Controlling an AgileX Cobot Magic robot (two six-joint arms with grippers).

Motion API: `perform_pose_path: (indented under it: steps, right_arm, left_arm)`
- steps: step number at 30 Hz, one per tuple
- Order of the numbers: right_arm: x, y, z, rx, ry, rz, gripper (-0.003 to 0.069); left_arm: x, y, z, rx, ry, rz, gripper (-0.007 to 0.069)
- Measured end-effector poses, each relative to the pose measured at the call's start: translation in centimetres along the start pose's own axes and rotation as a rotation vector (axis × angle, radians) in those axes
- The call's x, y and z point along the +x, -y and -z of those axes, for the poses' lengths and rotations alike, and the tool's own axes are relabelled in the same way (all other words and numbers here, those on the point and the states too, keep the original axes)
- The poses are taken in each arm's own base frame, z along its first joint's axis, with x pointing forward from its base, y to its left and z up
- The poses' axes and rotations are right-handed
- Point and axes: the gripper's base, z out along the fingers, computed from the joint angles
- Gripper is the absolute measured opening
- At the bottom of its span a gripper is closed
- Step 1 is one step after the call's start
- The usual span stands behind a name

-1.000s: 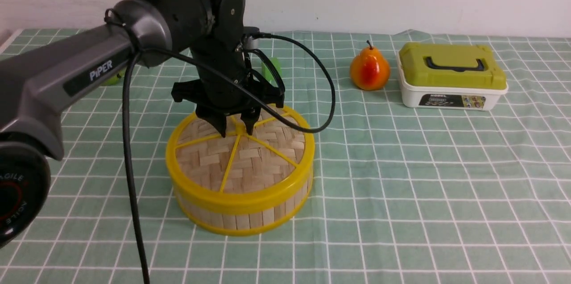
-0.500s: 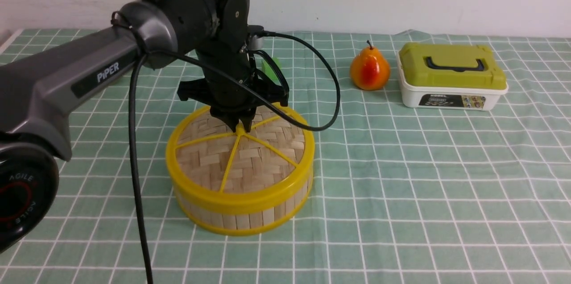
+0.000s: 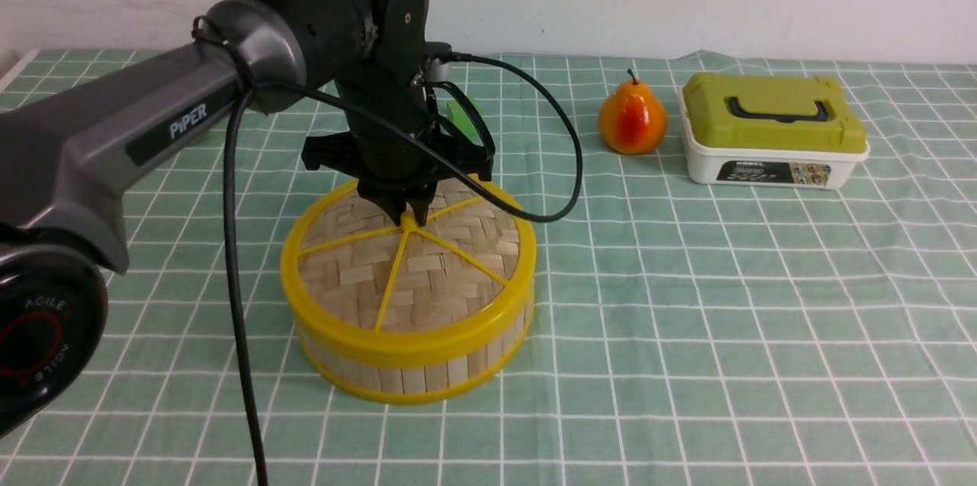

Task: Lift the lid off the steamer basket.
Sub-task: Use the left arm to lift the lid of the steamer, then use the left arm to place the steamer lid on the table

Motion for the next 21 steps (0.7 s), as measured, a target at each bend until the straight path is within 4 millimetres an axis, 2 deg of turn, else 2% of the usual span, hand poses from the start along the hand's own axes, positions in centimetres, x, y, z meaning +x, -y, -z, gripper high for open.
perform_pose_path:
  steps: [8,16,21]
  right_arm:
    - [0.0,0.0,0.0,0.0,0.0,0.0,0.0241]
    - [0.0,0.0,0.0,0.0,0.0,0.0,0.0241]
    - [0.0,0.0,0.0,0.0,0.0,0.0,0.0241]
  left_arm:
    - [-1.3,-0.2,2.6,-0.028,0.062,-0.005,0.0108]
    - [-1.6,-0.3,4.0,-0.022,0.095,-0.03,0.0108]
    - [-1.8,-1.7,6.9,-0.015,0.149,-0.054,0.0108]
